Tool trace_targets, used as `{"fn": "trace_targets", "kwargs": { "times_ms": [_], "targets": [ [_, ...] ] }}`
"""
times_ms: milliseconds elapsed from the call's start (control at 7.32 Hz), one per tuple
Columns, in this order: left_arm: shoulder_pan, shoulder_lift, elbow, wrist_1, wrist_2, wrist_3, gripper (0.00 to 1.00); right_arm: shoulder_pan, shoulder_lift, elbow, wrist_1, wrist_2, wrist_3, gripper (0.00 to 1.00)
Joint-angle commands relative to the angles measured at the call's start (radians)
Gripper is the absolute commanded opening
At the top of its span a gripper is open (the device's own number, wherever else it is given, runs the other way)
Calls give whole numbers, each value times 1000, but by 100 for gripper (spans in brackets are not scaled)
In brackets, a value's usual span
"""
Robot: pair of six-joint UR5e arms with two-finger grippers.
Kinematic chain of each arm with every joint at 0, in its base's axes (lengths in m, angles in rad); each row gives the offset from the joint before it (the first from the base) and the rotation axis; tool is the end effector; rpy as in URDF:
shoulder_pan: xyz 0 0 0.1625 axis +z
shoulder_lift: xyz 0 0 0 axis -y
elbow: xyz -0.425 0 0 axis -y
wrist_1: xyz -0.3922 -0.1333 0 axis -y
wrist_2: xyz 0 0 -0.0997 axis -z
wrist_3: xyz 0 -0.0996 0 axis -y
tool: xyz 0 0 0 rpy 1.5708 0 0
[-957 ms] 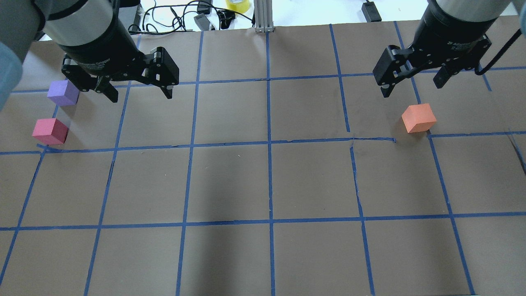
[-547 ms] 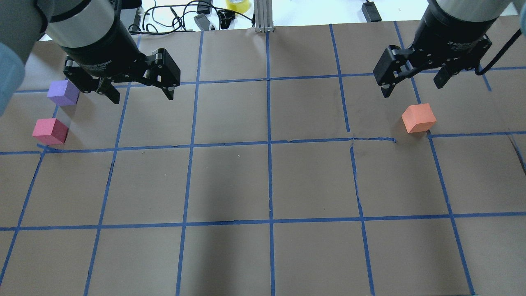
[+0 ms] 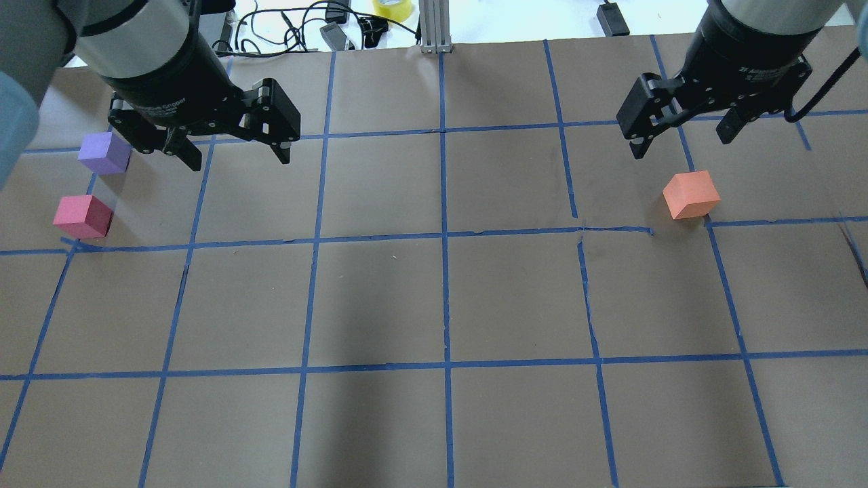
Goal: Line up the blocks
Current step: 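Move the right gripper down over the orange cube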
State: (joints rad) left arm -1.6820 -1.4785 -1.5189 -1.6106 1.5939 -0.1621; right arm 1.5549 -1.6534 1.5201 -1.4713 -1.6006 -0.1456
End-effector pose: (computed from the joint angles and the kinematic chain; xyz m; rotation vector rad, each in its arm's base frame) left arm -0.1811 -0.4411 0.5534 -0.0815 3.1274 -0.1668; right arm 0.1231 -0.4587 0.5420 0.2007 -3.1023 0.0486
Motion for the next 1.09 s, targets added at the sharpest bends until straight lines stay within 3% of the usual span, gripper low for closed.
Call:
{"fn": "trace_targets", "kwargs": {
  "times_ms": [0,137,273,547,683,957],
  "targets": [
    [1,1,0,3,-3,1,100,-25,3,0,-7,-19,-14,100],
    [2,1,2,3,-5,1,100,-56,20,2,-15,-85,-26,100],
    [2,1,3,3,-5,1,100,-109,118,5,-35,-76,-35,100],
    [2,1,5,4,-2,3,100,-186,222,35,-213,-85,-91,99],
    [4,1,2,6,1,15,100,-212,274,61,-272,-87,-142,93],
    [4,0,0,11,-3,29,100,-231,433,121,-525,-87,-227,89]
  ]
}}
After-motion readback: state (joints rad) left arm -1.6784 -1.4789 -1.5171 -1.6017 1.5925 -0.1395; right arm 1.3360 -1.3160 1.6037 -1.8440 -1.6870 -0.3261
